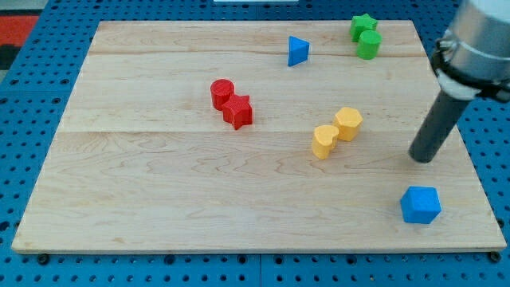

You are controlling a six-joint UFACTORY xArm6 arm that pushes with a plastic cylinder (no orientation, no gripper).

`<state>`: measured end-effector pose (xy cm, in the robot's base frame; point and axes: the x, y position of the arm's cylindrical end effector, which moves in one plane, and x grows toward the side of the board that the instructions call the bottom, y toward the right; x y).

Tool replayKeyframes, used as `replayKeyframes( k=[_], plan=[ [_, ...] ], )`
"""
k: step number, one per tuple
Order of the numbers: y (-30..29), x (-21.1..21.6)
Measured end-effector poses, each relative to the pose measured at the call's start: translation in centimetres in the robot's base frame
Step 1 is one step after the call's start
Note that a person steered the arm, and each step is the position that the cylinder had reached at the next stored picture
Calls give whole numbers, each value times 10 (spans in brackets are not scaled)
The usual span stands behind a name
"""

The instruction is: Move the blue triangle towards the blue cube

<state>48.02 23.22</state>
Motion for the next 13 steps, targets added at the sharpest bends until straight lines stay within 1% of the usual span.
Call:
replayKeyframes(
  k=[2, 3, 4, 5, 6, 8, 9, 10, 11, 12, 13],
  plan=[
    [-59, -137],
    [-128, -184],
    [-132, -194],
    [-192, -223],
    [-246, -240],
    [-273, -279],
    [-297, -289],
    [-320, -289],
    [-370, -287],
    [-433, -287],
    [-450, -264]
  ],
)
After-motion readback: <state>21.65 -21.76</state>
